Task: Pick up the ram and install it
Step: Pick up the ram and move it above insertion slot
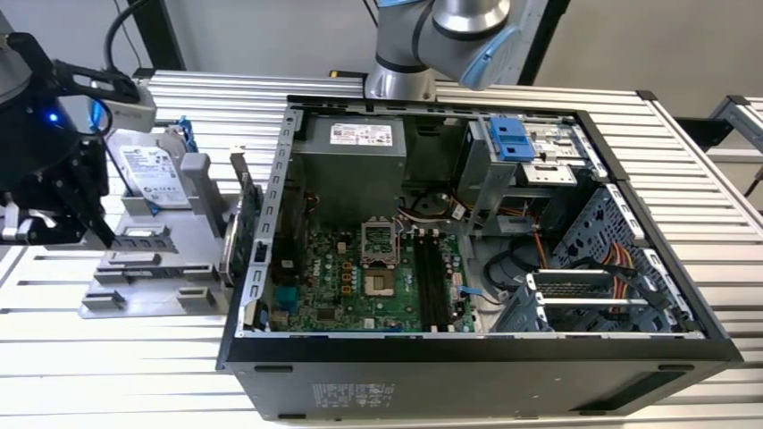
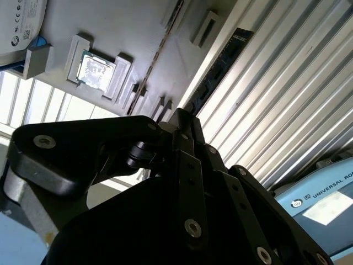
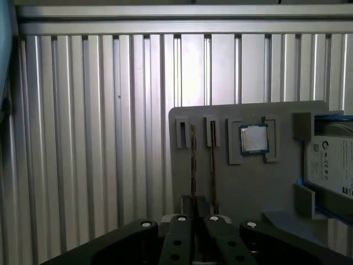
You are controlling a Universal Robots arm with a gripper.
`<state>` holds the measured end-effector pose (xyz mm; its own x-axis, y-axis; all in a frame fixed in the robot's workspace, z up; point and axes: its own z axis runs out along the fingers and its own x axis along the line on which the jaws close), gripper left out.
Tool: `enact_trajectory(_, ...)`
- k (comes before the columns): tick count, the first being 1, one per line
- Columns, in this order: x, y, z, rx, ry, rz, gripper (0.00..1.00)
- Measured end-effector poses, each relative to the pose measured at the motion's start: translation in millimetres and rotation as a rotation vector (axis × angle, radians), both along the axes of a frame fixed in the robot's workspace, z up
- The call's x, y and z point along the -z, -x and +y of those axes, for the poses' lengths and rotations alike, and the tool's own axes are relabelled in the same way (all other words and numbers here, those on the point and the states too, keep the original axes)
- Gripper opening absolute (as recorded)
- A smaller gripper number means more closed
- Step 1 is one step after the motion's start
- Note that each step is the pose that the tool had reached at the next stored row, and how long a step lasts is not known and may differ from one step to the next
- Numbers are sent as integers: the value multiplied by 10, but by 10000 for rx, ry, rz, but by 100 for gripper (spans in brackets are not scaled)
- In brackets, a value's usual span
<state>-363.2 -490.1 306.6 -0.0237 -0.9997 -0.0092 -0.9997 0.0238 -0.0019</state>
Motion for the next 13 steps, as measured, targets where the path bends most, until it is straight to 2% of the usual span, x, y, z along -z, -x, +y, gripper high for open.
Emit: enact_trajectory(13, -85, 0, 0, 0, 0, 0, 0)
